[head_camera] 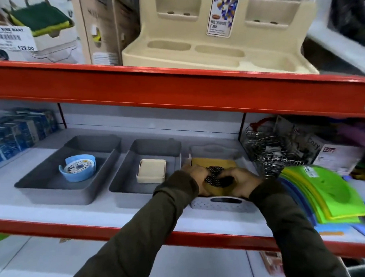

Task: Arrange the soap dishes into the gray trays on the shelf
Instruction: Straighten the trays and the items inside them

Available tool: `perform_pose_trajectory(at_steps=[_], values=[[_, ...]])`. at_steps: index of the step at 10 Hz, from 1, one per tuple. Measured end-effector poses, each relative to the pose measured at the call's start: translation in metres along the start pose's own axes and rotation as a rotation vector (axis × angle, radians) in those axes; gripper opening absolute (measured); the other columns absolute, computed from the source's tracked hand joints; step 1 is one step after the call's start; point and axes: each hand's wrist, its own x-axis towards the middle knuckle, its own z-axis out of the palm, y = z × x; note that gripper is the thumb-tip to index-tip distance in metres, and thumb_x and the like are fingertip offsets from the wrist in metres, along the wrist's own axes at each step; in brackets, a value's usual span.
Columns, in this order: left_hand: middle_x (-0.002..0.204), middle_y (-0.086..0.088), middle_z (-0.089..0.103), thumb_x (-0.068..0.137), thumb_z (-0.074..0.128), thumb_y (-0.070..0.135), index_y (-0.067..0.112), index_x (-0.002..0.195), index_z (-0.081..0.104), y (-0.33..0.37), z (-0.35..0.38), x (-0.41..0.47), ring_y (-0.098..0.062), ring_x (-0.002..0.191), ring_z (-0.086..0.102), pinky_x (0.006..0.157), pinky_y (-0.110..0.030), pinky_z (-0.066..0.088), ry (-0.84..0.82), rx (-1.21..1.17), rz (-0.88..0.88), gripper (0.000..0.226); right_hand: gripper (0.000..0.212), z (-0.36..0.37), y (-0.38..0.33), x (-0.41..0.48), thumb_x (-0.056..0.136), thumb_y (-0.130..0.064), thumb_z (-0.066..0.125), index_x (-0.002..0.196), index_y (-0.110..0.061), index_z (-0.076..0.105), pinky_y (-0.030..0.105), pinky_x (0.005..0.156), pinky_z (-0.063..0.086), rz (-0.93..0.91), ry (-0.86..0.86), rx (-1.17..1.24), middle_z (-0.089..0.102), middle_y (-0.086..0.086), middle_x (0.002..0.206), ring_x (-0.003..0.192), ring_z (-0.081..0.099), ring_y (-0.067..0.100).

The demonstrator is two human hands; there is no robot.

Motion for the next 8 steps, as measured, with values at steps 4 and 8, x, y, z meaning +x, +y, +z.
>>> perform_pose_trajectory(at_steps=[4,8], values=[[0.135,-0.009,0.058,0.084,0.062,0.049,0.026,0.130,0.058,-0.001,0.010,0.008,-0.032,0.132,0.044,0.118,-0.041,0.031,0.038,0.051,-0.017,0.051,0.054,-0.003,0.045,0.011,0.077,-0.007,0.072,0.129,-0.019,0.060,0.024,0.112,0.032,0.035,0.133,-0.398,0.054,0.003,0.142,0.132,0.048,0.020],[0.116,-0.013,0.067,0.096,0.041,0.042,0.013,0.118,0.061,-0.016,-0.002,-0.058,-0.032,0.106,0.064,0.091,-0.034,0.048,0.531,-0.070,-0.248,0.041,0.025,0.021,0.025,-0.011,0.093,-0.025,0.057,0.116,-0.020,0.067,0.027,0.107,0.039,-0.032,0.148,-0.242,0.063,0.000,0.130,0.122,0.056,0.018]])
